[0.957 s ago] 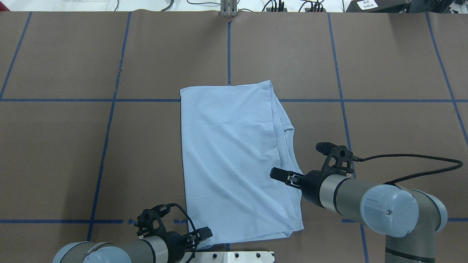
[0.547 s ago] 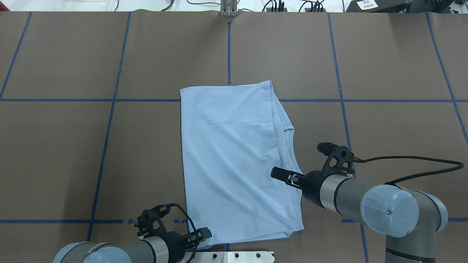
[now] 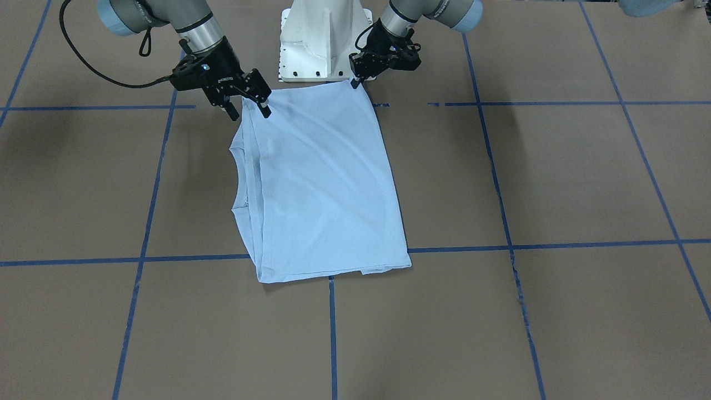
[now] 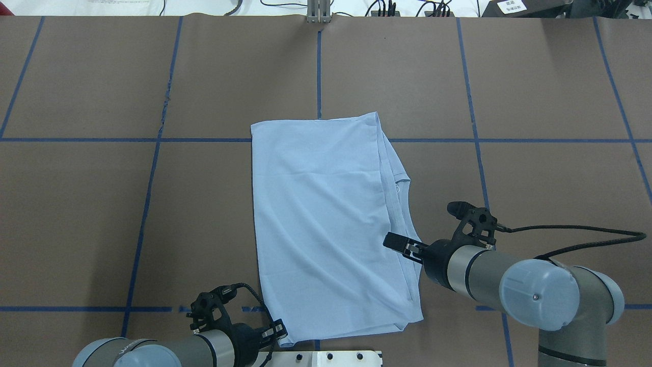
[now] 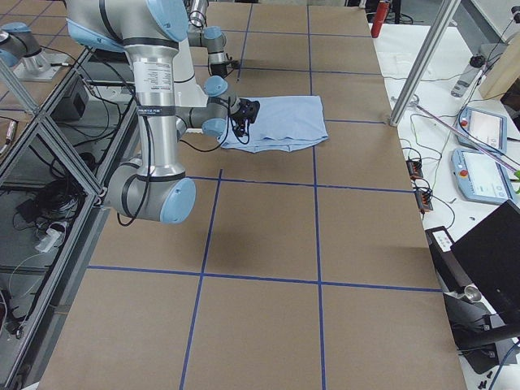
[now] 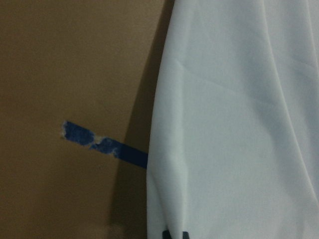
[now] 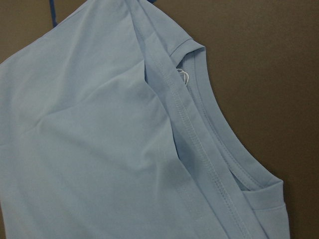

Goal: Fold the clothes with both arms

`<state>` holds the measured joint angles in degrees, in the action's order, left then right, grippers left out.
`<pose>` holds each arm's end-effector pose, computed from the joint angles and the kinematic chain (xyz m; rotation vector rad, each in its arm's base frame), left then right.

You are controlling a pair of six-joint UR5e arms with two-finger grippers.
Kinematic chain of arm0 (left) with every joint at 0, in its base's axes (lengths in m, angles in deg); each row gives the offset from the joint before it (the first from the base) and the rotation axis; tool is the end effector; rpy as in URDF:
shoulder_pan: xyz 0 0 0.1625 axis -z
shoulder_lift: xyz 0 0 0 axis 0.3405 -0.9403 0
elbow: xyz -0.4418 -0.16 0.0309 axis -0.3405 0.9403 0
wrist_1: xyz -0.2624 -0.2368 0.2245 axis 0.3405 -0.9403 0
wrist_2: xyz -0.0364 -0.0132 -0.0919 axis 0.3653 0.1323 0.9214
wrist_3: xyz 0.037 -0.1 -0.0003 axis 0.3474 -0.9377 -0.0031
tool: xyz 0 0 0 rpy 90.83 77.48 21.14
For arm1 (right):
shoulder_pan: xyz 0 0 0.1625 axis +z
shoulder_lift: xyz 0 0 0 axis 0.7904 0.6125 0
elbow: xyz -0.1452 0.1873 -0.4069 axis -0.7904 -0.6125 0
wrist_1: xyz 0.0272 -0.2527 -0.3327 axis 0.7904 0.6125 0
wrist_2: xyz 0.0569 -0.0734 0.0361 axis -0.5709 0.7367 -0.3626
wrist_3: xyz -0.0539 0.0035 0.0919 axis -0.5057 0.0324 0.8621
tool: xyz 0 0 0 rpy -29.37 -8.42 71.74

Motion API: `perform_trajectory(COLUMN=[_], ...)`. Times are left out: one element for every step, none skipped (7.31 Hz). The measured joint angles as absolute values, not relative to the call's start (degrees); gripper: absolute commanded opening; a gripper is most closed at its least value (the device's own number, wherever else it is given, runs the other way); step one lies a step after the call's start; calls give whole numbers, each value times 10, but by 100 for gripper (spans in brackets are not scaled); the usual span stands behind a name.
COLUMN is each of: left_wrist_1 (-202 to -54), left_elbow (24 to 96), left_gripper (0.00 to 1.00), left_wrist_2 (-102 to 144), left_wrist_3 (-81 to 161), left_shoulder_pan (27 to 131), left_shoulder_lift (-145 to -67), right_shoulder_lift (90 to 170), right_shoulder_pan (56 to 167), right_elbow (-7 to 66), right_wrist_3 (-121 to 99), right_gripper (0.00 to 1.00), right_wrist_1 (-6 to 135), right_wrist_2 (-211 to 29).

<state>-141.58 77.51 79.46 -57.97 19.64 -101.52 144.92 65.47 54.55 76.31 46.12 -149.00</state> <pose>0.5849 -0.1493 0.3321 -0.1062 1.2956 -0.4465 -0.4640 -0.2627 0.3723 0.1306 -1.1424 0.5054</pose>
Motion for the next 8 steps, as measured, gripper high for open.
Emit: perform_trajectory(left_wrist_1=[-1416,-1416,-1417,-1417,-1417,-1417,-1417,-1417], left_elbow=[776,776,776,776,777,777,777,777], left_gripper=[0,0,0,0,0,0,0,0], left_wrist_2=[795,795,795,795,795,795,795,795], left_wrist_3=[-580,-580,-580,-580,-580,-580,-580,-580], left_shoulder_pan=[196,196,196,196,196,196,196,196], left_shoulder_lift=[-1016,-1017,-1019,-1020,-1020,-1021,-1021,-1021], right_shoulder_lift=[1460,1463,1462,1460,1459,1458,1457,1457], right_shoulder_pan=[644,632,619,604,586,570,558,546], right_elbow=[546,547,547,546,543,541,539,535], right_wrist_3=[807,841,865,876,880,881,881,881], right_gripper=[96,96,96,96,96,95,95,91], right_wrist_1=[483,519,551,568,574,576,577,577], right_wrist_2=[-1483,-1479,-1472,-1459,-1440,-1426,-1414,-1403])
